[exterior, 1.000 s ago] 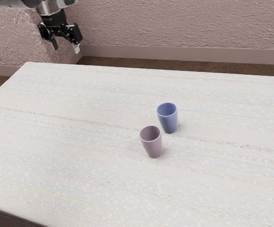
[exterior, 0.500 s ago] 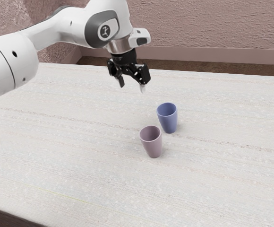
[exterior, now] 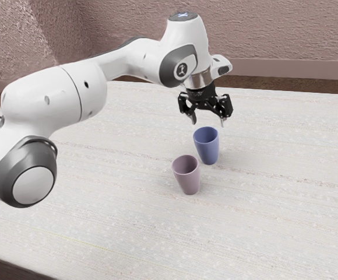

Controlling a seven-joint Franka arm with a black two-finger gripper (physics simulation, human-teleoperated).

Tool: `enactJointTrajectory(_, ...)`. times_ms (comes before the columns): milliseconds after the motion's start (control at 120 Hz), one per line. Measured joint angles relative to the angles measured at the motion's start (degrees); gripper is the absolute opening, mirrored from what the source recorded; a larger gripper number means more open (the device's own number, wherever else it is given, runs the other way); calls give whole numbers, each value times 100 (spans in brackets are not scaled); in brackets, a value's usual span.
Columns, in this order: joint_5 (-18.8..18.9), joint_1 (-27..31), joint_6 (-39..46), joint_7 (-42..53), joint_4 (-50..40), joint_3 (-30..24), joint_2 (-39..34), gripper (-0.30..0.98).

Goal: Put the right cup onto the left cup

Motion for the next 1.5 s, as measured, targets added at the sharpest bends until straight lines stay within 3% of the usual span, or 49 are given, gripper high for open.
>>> enactJointTrajectory(608,23,-14,-9,-784,524,-91,725,66)
enactJointTrajectory(1033,360,-12,71,-1007,764,-97,1053,65)
enactJointTrajectory(1158,378,-26,97,-1057,757,-99,1122,55)
enactJointTrajectory(1367,372,-31,110,-1120,731,-86,1124,17)
enactJointTrajectory(1500,356,-34,92,-1153,697,-55,1102,3)
